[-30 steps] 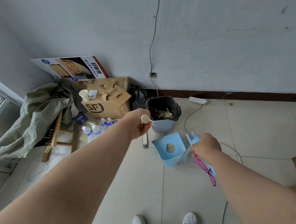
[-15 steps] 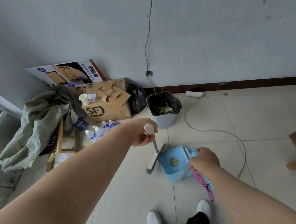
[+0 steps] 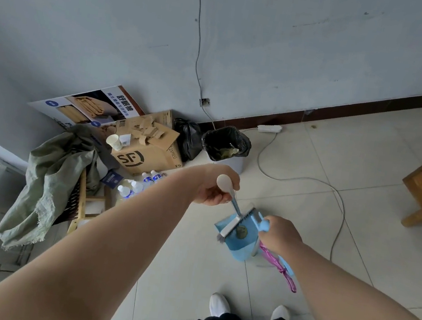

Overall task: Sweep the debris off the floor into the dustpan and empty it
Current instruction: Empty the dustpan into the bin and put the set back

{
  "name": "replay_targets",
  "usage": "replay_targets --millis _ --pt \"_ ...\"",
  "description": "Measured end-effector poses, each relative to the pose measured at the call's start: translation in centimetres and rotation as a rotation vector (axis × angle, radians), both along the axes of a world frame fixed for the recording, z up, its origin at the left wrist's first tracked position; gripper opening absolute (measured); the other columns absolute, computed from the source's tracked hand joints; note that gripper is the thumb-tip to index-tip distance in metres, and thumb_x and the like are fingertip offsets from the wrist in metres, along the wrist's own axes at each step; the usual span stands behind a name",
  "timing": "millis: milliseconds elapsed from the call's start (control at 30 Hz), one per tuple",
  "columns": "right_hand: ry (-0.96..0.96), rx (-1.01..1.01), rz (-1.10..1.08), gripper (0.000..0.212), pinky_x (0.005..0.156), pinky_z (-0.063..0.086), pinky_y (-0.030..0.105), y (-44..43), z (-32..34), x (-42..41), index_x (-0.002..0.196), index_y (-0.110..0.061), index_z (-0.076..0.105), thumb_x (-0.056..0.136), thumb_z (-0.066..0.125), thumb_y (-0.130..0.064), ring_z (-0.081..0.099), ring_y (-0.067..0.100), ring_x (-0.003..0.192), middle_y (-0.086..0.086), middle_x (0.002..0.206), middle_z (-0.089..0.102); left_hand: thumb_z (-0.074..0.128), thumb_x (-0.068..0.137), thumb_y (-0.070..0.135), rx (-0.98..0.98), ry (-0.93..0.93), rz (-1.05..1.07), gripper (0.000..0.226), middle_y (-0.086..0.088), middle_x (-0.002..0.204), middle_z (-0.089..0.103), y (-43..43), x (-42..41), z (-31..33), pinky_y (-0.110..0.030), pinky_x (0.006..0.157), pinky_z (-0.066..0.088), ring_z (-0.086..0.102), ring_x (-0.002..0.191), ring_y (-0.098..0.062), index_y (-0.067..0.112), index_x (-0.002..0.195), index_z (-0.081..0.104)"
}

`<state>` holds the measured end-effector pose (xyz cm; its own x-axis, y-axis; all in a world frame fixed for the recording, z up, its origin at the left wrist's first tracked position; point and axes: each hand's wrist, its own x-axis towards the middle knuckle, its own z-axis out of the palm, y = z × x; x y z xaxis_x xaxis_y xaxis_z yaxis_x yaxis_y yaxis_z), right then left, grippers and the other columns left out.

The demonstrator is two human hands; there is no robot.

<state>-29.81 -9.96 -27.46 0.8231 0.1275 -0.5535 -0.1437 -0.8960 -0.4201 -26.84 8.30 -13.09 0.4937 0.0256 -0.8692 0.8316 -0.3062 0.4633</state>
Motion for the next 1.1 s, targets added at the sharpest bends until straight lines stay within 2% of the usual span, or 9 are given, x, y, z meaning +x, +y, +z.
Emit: replay_targets --millis 167,400,533,767,933,1100 --pt "-0.011 -0.010 0.031 0.032 0.075 0.041 0.024 -0.7 0.2 0.2 0.121 -0.017 0.060 0.093 0.055 -0.030 0.061 0.024 0.106 0.004 0.117 0.066 0.056 0.086 0.016 -0.001 0.025 -0.063 0.014 -0.005 0.048 0.054 -3.5 0.6 0.1 -0.010 0.032 0.035 0.046 0.031 -0.007 0.007 0.077 0.052" --pt "-0.022 -0.047 0.052 0.042 0.085 0.047 0.034 -1.6 0.5 1.4 0.137 -0.027 0.045 0.096 0.048 -0.036 0.059 0.025 0.112 0.002 0.123 0.062 0.055 0.084 0.020 -0.007 0.080 -0.079 0.015 -0.004 0.048 0.055 -6.5 1.9 0.4 -0.008 0.032 0.035 0.047 0.030 -0.007 0.006 0.079 0.053" --pt "-0.050 -0.035 0.053 0.054 0.094 0.046 0.037 -1.7 0.3 1.7 0.147 -0.038 0.034 0.096 0.052 -0.035 0.051 0.025 0.118 0.007 0.125 0.049 0.054 0.085 0.022 0.018 0.113 -0.131 0.018 -0.004 0.048 0.056 -7.1 2.6 1.0 -0.008 0.033 0.034 0.046 0.030 -0.006 0.006 0.078 0.055" --pt "-0.011 0.052 0.074 0.062 0.094 0.048 0.037 -2.6 0.1 2.8 0.144 -0.038 0.038 0.090 0.057 -0.015 0.050 0.024 0.118 0.005 0.128 0.044 0.054 0.086 0.021 0.035 0.140 -0.159 0.019 -0.003 0.049 0.056 -8.1 3.8 1.4 -0.008 0.033 0.034 0.046 0.031 -0.006 0.006 0.075 0.056" --pt "-0.015 0.021 0.082 0.056 0.094 0.048 0.040 -2.4 0.2 3.6 0.137 -0.040 0.044 0.088 0.056 -0.016 0.049 0.023 0.117 0.004 0.126 0.043 0.054 0.086 0.020 0.030 0.163 -0.161 0.019 -0.004 0.048 0.055 -8.3 4.2 1.3 -0.009 0.031 0.034 0.045 0.031 -0.006 0.005 0.074 0.056" --pt "-0.025 0.013 0.110 0.051 0.097 0.044 0.038 -0.8 0.2 3.6 0.136 -0.039 0.046 0.090 0.054 -0.018 0.045 0.022 0.119 0.003 0.126 0.043 0.053 0.087 0.020 -0.013 0.187 -0.016 0.019 -0.006 0.051 0.054 -6.8 3.0 1.2 -0.009 0.031 0.033 0.041 0.030 -0.007 0.005 0.076 0.057"
